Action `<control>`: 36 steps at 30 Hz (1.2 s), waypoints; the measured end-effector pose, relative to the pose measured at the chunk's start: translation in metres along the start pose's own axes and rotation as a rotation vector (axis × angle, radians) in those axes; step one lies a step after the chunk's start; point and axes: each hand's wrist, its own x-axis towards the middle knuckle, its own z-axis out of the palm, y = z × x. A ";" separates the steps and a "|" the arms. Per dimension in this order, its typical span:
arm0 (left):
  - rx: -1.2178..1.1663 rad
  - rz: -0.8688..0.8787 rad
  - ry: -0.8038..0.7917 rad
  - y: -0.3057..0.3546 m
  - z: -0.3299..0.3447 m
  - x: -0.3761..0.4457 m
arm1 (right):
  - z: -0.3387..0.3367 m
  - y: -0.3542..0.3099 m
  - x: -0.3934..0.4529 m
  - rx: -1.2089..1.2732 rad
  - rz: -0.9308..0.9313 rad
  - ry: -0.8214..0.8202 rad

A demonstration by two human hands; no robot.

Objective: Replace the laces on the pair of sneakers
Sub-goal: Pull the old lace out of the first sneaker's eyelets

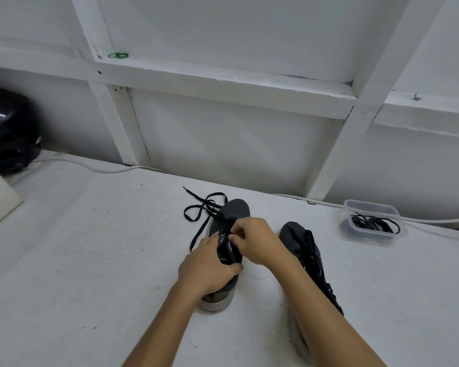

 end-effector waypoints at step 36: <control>0.040 -0.029 -0.008 0.005 0.003 0.002 | -0.030 0.015 -0.003 0.373 0.456 0.206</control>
